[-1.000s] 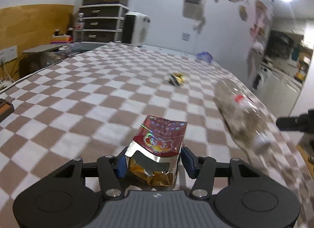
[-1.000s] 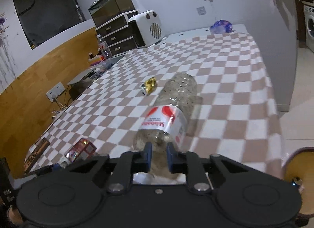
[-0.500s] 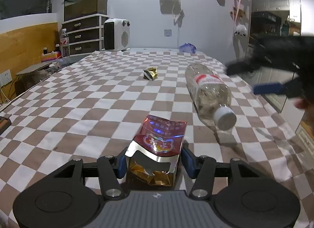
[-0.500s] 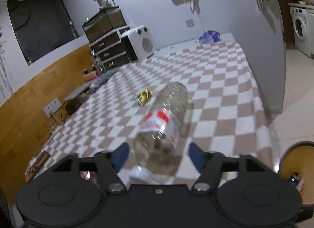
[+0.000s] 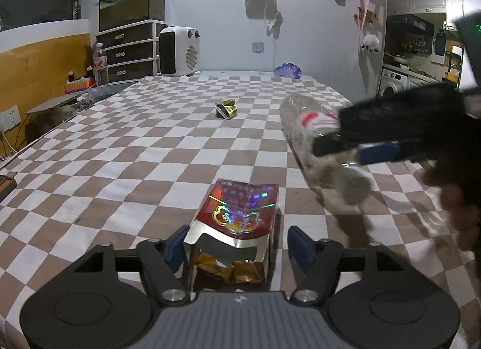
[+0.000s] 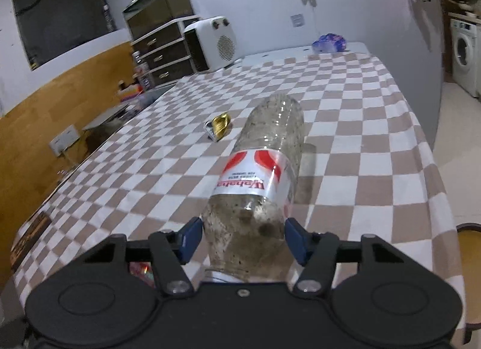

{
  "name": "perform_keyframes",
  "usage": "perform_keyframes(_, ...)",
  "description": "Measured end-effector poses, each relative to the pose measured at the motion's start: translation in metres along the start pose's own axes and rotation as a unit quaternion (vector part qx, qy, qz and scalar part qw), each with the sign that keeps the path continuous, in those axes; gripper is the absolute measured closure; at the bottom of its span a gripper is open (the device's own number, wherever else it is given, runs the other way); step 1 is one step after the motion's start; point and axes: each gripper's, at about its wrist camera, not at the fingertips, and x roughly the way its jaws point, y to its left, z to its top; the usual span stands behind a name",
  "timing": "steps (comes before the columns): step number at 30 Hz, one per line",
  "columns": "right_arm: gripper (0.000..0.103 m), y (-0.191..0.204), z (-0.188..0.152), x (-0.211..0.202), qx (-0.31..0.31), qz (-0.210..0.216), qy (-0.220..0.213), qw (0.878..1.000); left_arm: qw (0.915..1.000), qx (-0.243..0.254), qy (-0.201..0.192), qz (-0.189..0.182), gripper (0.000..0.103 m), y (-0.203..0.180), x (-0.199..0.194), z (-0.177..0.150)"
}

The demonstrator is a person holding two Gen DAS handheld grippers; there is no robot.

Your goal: Collect trash

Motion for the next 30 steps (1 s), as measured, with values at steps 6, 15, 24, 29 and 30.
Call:
perform_keyframes(6,0.043,-0.022,-0.013,-0.034,-0.011,0.034,0.017,0.999,0.9999,-0.008,0.005,0.003,0.028,-0.001,0.006,0.001)
perform_keyframes(15,0.043,-0.048,-0.041,-0.092,-0.058,0.063,0.046,0.995,0.9996,-0.022,0.008,0.013,0.027,0.001,0.015,0.007)
perform_keyframes(24,0.036,-0.049,-0.052,-0.101,-0.036,0.048,0.023,0.998,0.9993,-0.028,0.009,0.023,0.027,-0.004,0.019,0.009)
perform_keyframes(29,0.022,-0.047,-0.044,-0.087,-0.010,0.063,0.008,0.998,0.9983,-0.045,0.010,0.034,0.027,-0.006,0.022,0.013)
perform_keyframes(30,0.021,-0.050,-0.042,-0.084,0.000,0.067,0.008,0.998,0.9980,-0.049,0.010,0.037,0.027,-0.007,0.022,0.014)
